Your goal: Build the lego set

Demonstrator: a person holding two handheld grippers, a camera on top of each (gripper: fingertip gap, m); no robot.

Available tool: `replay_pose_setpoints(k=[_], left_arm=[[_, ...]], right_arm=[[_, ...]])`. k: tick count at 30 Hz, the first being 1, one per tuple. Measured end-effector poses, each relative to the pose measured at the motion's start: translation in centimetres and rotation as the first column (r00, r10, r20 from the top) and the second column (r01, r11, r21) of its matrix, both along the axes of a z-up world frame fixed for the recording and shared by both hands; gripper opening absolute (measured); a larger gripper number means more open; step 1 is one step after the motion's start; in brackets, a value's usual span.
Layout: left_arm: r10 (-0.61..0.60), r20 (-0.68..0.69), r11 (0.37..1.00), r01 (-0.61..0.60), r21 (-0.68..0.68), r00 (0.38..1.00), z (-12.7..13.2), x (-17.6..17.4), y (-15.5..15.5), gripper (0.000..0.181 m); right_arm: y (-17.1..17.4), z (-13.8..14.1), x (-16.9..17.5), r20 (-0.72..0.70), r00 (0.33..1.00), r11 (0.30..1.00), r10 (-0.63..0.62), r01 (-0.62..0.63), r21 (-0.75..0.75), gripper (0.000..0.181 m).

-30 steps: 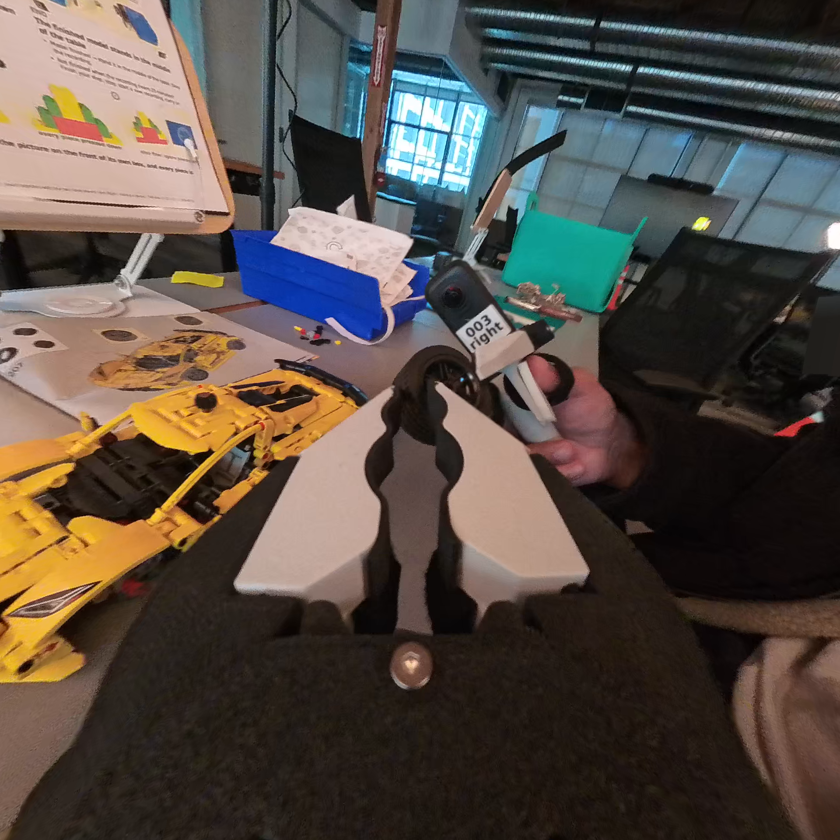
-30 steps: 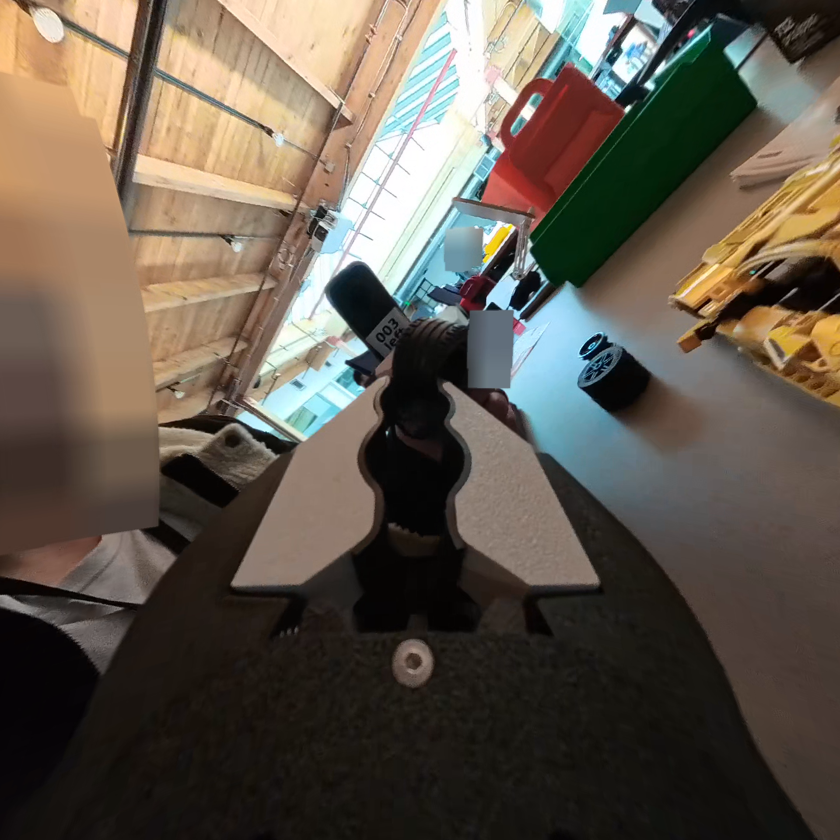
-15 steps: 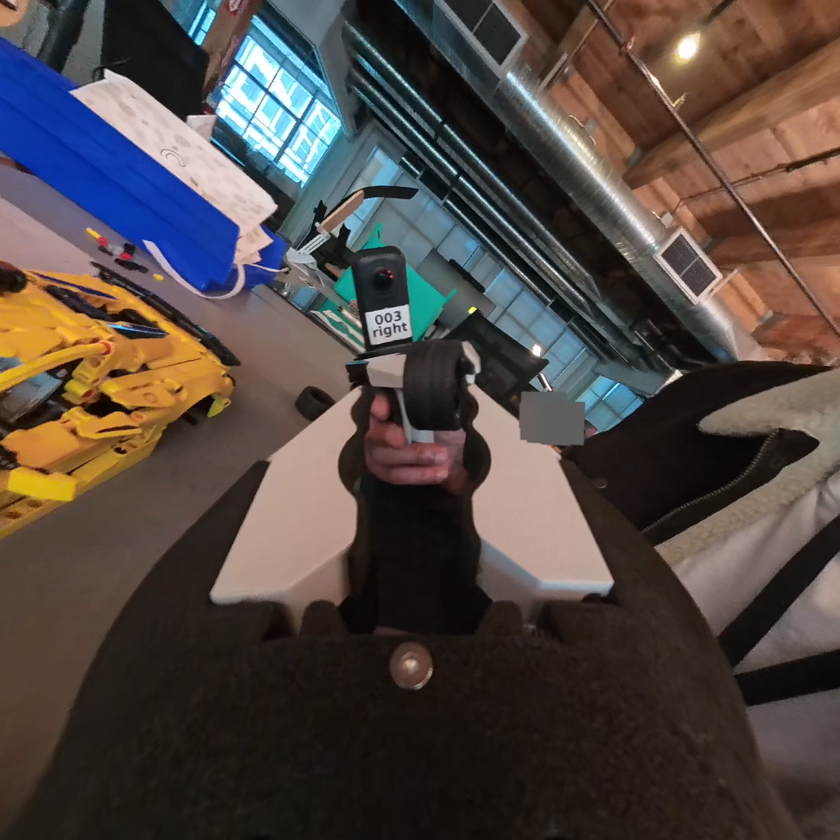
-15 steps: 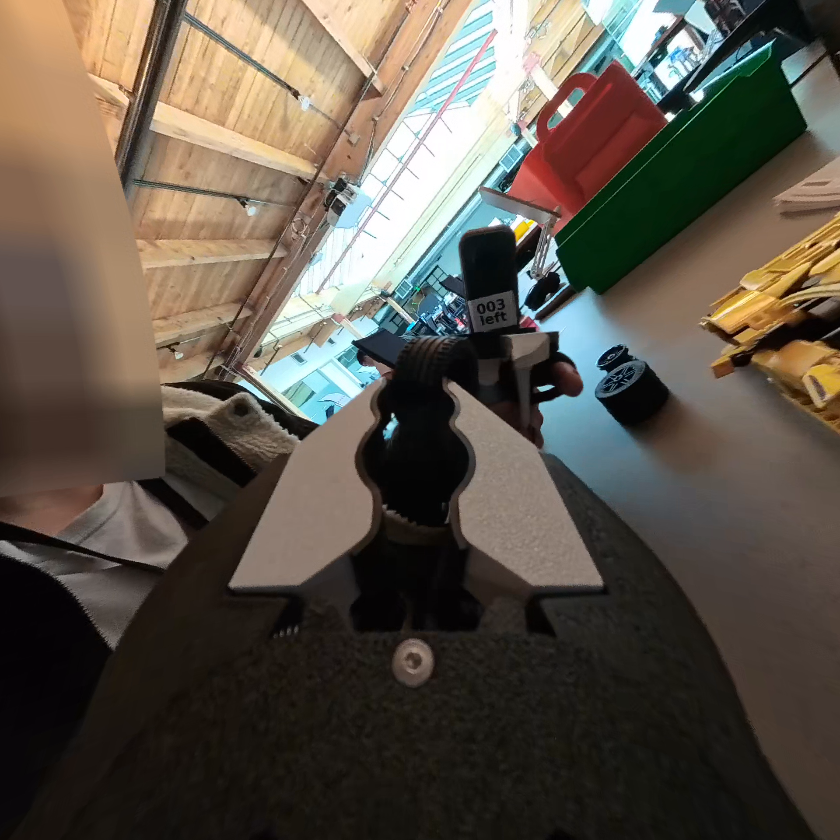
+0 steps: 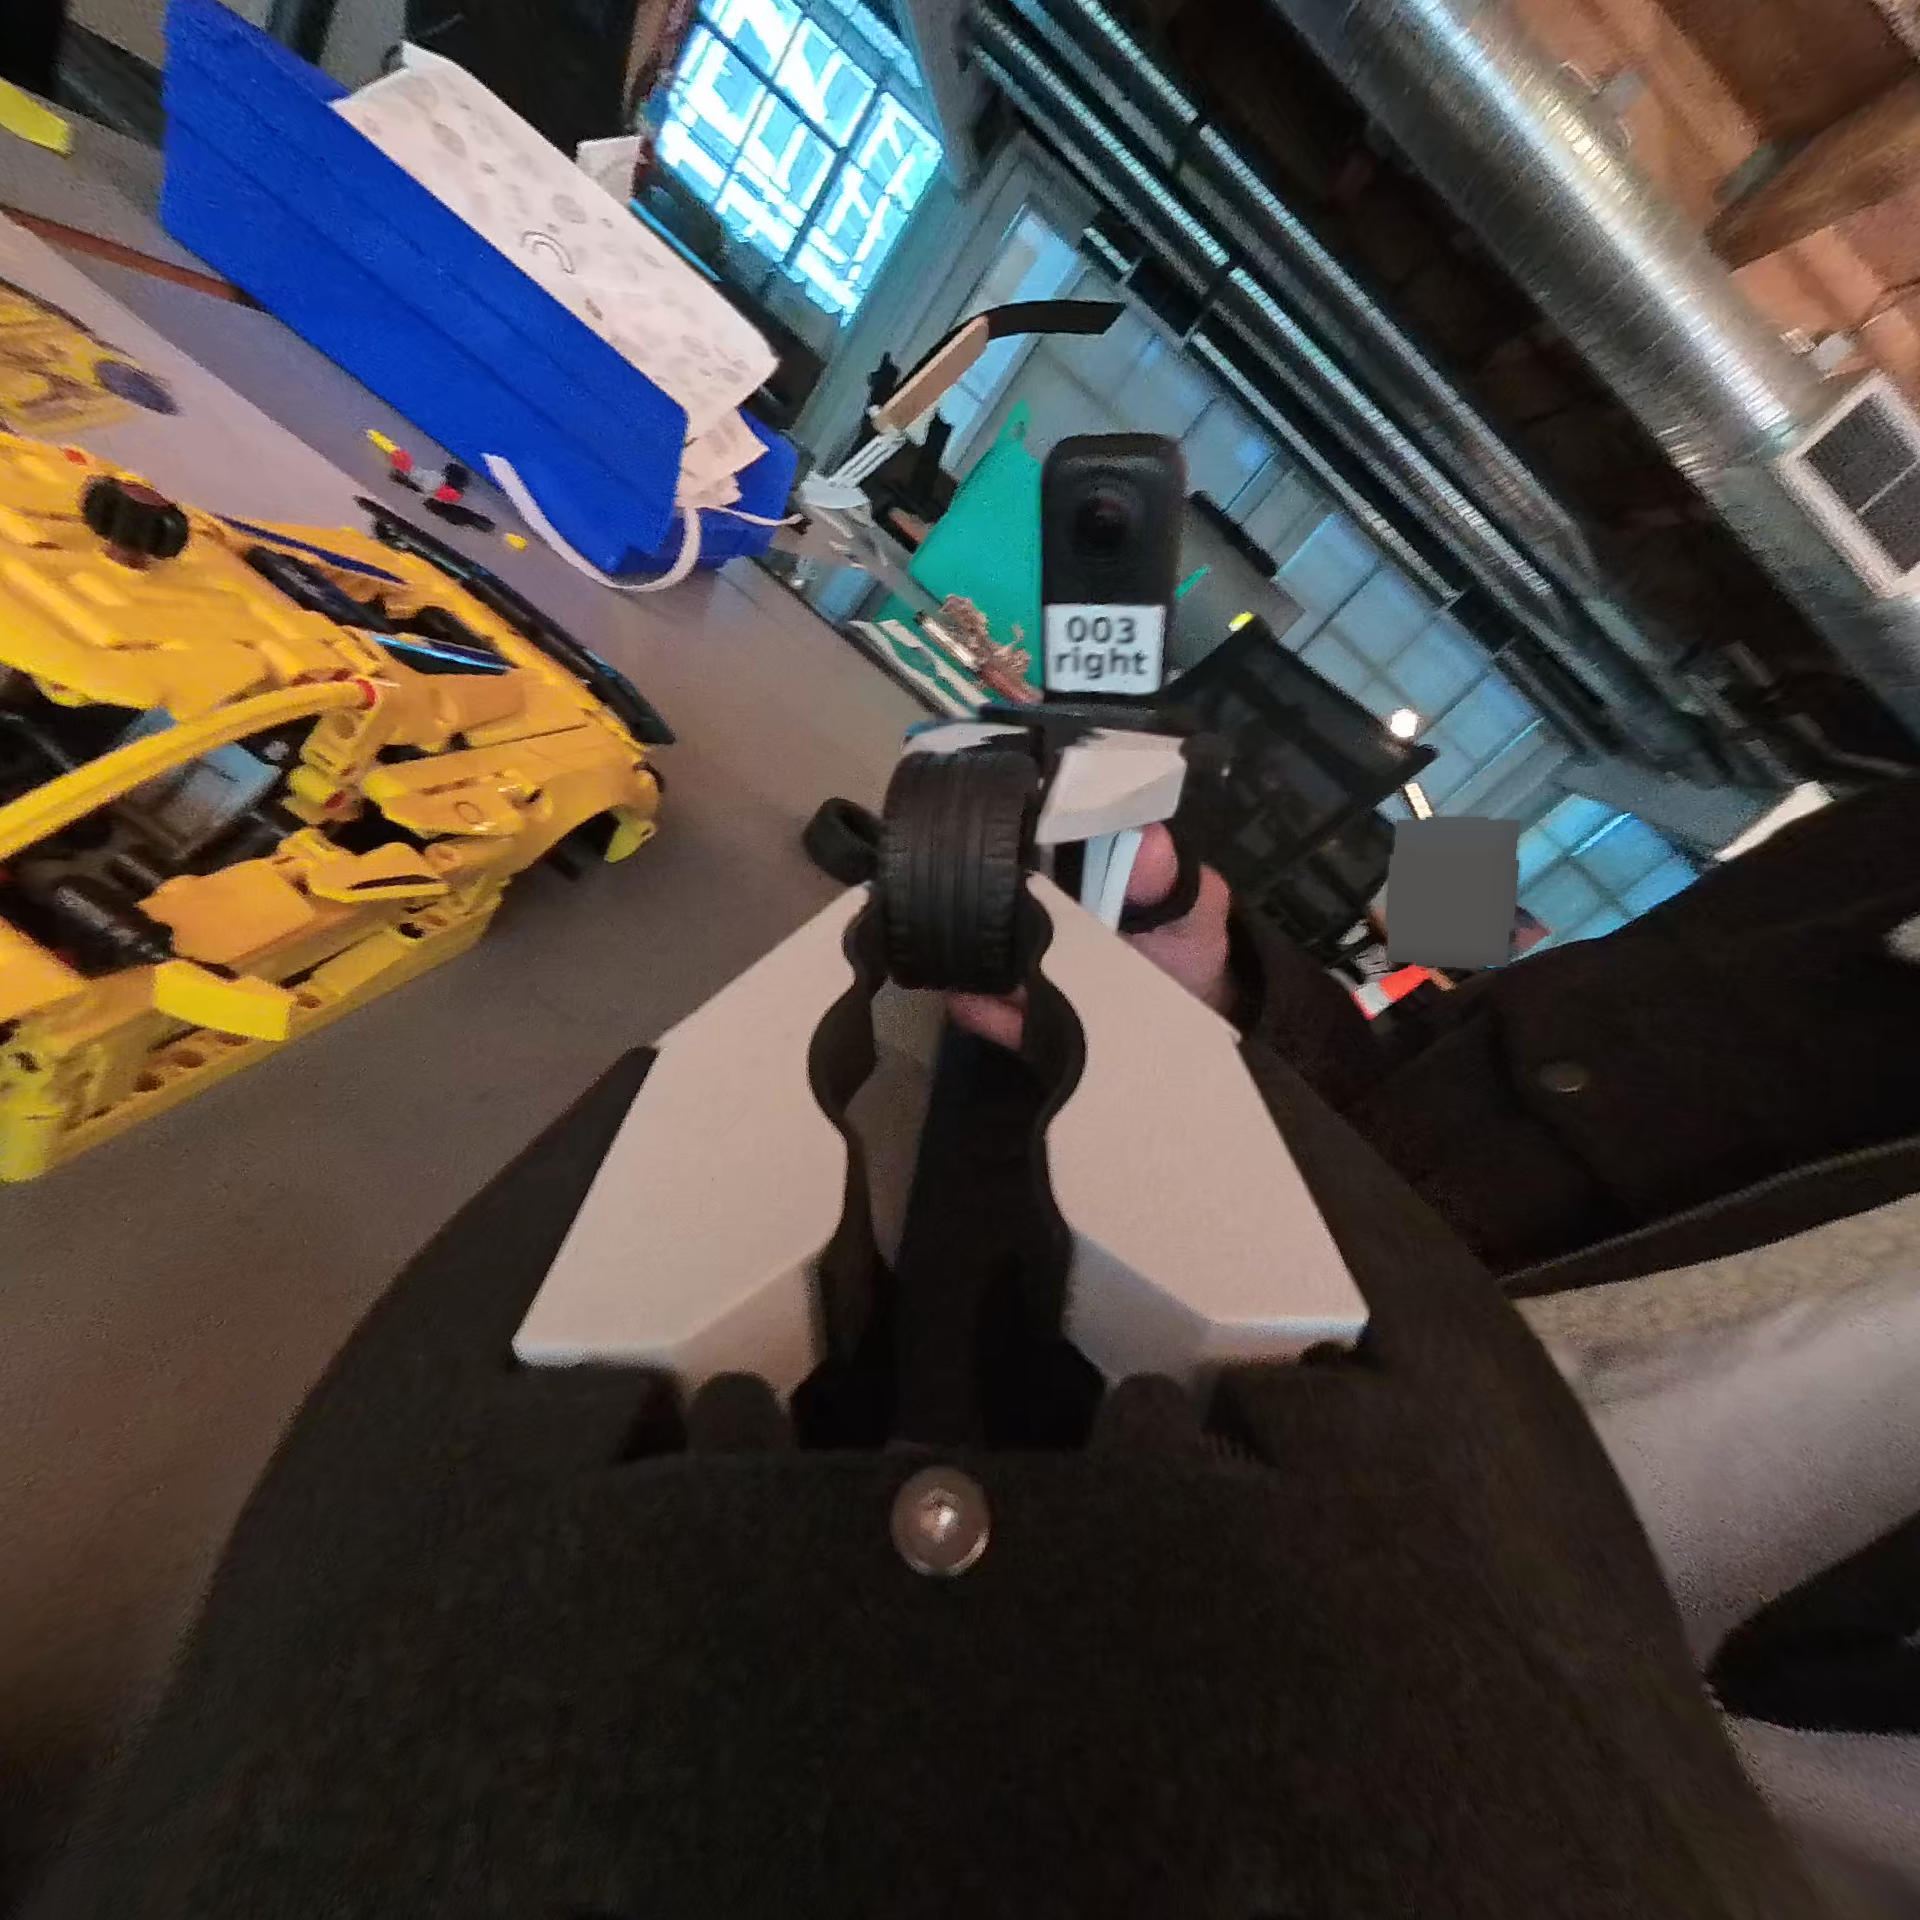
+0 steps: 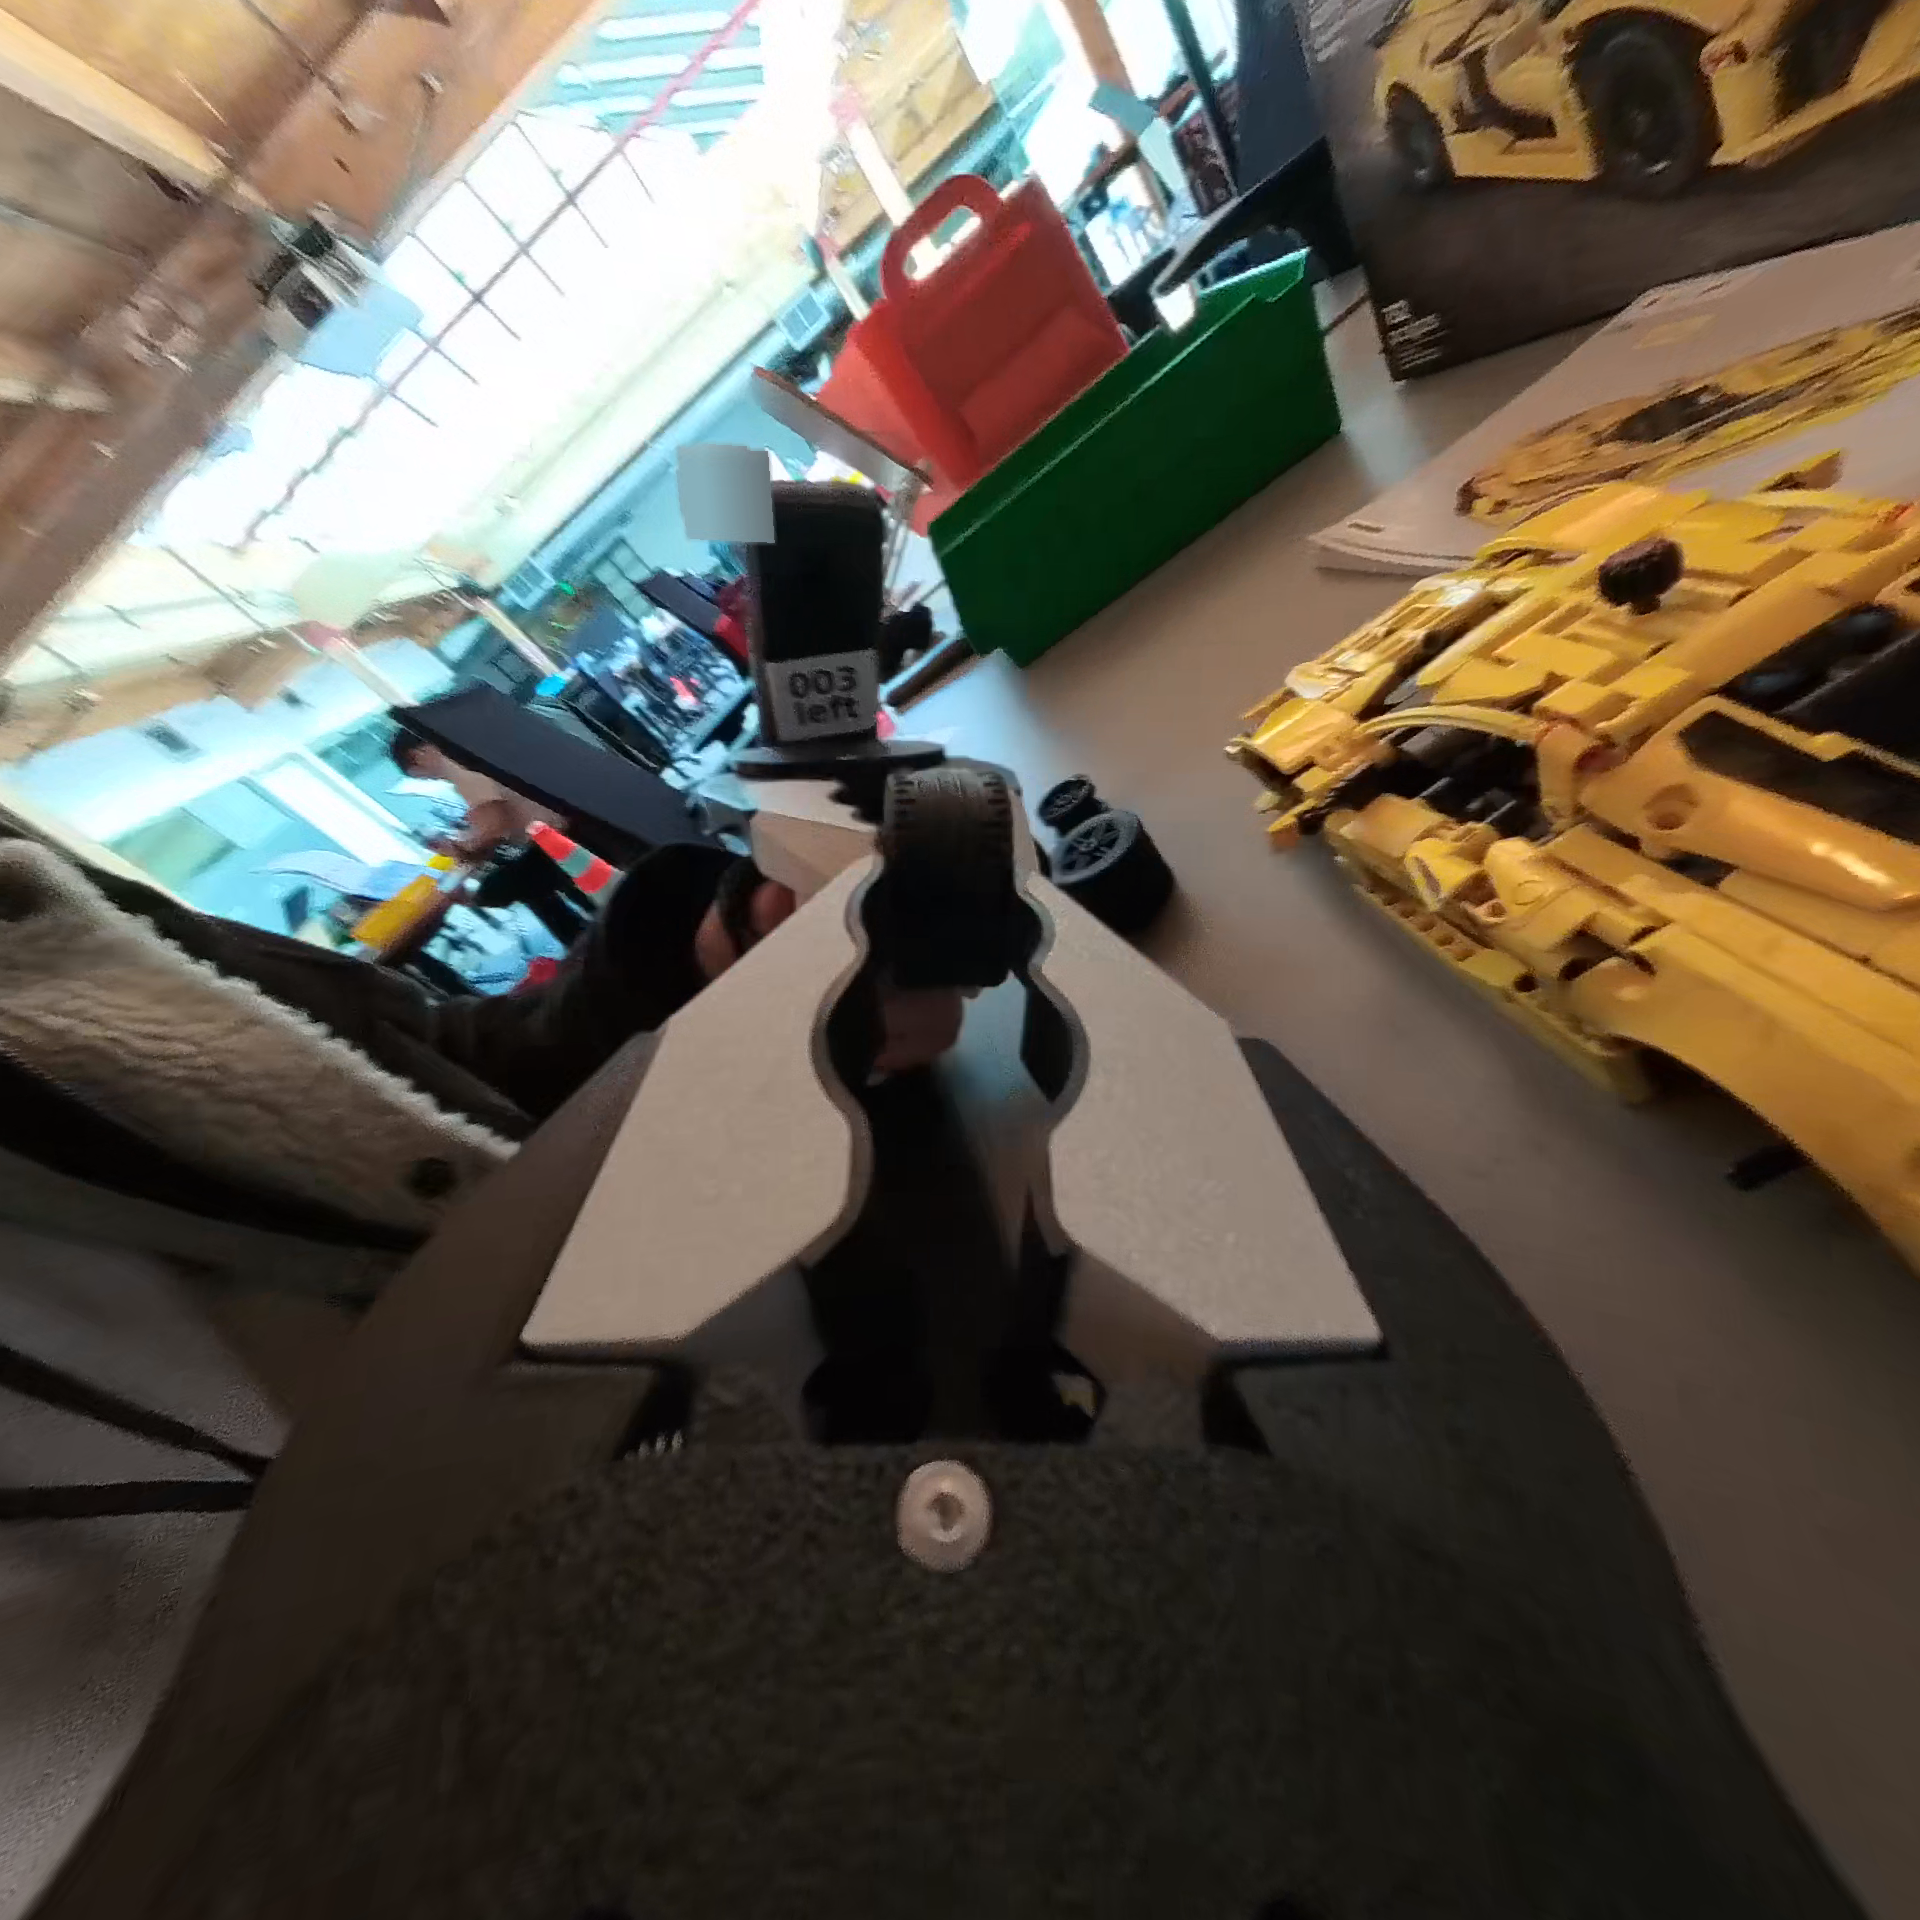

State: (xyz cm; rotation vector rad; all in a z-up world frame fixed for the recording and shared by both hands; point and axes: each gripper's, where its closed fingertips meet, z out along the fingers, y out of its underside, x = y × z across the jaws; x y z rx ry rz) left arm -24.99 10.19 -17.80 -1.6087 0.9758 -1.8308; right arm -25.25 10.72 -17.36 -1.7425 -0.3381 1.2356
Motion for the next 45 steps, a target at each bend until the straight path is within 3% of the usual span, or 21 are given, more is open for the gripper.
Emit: replay_pose_setpoints(k=[5,9,13,20,25,26,29,31,33,37,41,45], left_arm=[[-0.017,-0.007,1.000,0.017,0.001,1.000,-0.1,-0.1,-0.1,0.024],[-0.063,-0.032,0.997,0.062,-0.036,0.998,-0.7,0.1,-0.6,0.024],[-0.097,-0.055,0.995,0.097,-0.010,0.994,-1.0,0.3,-1.4,0.023],[-0.009,-0.108,0.968,0.036,0.247,0.994,-1.3,0.6,-1.3,0.023],[0.045,-0.070,0.916,-0.013,0.402,0.997,-0.7,0.9,-1.7,0.023],[0.048,-0.054,0.913,-0.021,0.408,0.997,-0.4,0.9,-1.8,0.023],[0.012,-0.050,0.949,0.004,0.316,0.999,-0.4,0.7,-1.7,0.023],[-0.014,-0.056,0.976,0.026,0.218,0.998,-0.5,0.6,-1.4,0.022],[-0.041,-0.040,0.987,0.047,0.156,0.998,-0.4,0.4,-1.4,0.023],[-0.067,-0.032,0.992,0.069,0.101,0.997,-0.4,0.3,-1.5,0.023],[-0.073,-0.023,0.991,0.075,0.107,0.997,-0.2,0.3,-1.7,0.023],[-0.096,-0.012,0.986,0.097,0.134,0.995,0.0,0.3,-2.3,0.024]], right_arm=[[0.0,0.0,0.1,-0.017,1.000,1.000,0.016,-0.016,-0.008,0.021],[0.3,0.1,0.2,0.094,0.995,0.997,-0.015,0.008,0.081,0.037],[-0.2,-0.5,-0.4,0.142,0.989,0.996,0.049,-0.058,0.061,0.023],[-0.3,-0.3,-0.1,-0.230,0.966,0.958,0.115,-0.170,-0.232,0.020],[-0.8,0.6,0.2,-0.513,0.843,0.896,0.161,-0.342,-0.282,0.012],[-0.9,0.9,0.2,-0.517,0.839,0.898,0.170,-0.348,-0.269,0.012],[-0.7,0.8,0.0,-0.391,0.906,0.945,0.161,-0.255,-0.203,0.014],[-0.3,0.4,-0.1,-0.206,0.970,0.986,0.129,-0.148,-0.080,0.019],[-0.2,0.6,-0.3,-0.103,0.990,0.995,0.101,-0.100,0.014,0.021],[-0.1,0.1,-0.2,-0.108,0.990,0.995,0.090,-0.094,-0.028,0.031],[-0.5,0.4,-0.2,-0.059,0.992,0.994,0.108,-0.108,0.003,0.029],[-1.6,0.9,-0.6,-0.211,0.953,0.967,0.219,-0.240,-0.081,0.024]])
